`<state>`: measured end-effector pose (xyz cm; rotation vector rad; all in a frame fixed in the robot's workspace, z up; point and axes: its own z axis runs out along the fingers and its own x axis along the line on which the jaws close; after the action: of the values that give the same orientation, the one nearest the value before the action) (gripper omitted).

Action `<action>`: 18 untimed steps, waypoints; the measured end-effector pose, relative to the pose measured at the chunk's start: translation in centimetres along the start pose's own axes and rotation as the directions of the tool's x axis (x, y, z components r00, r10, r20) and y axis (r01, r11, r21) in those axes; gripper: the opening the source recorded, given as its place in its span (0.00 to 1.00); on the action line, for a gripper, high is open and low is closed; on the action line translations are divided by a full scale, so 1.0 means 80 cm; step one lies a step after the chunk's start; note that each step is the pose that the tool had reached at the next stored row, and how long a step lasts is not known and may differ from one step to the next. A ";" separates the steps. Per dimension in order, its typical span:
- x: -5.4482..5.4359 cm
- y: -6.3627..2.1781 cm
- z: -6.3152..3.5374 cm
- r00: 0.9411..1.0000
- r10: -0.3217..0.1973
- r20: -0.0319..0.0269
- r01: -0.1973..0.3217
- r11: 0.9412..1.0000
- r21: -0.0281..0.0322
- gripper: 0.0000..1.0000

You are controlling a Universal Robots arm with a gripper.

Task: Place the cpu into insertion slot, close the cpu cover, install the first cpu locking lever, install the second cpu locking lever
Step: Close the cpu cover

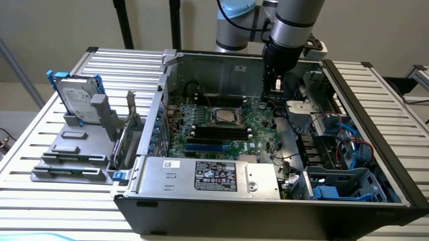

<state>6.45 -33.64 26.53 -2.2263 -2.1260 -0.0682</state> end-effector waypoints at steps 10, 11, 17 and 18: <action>-0.010 -0.007 0.017 0.999 -0.033 -0.004 0.033 0.999 0.006 0.11; -0.010 -0.009 0.018 0.999 -0.036 -0.004 0.036 0.999 0.006 0.11; -0.011 -0.021 0.016 0.999 -0.039 -0.005 0.039 0.999 0.029 0.11; -0.011 -0.025 0.015 0.999 -0.039 -0.005 0.039 0.999 0.030 0.11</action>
<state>4.43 -34.31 25.34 -2.1665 -2.1539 -0.0419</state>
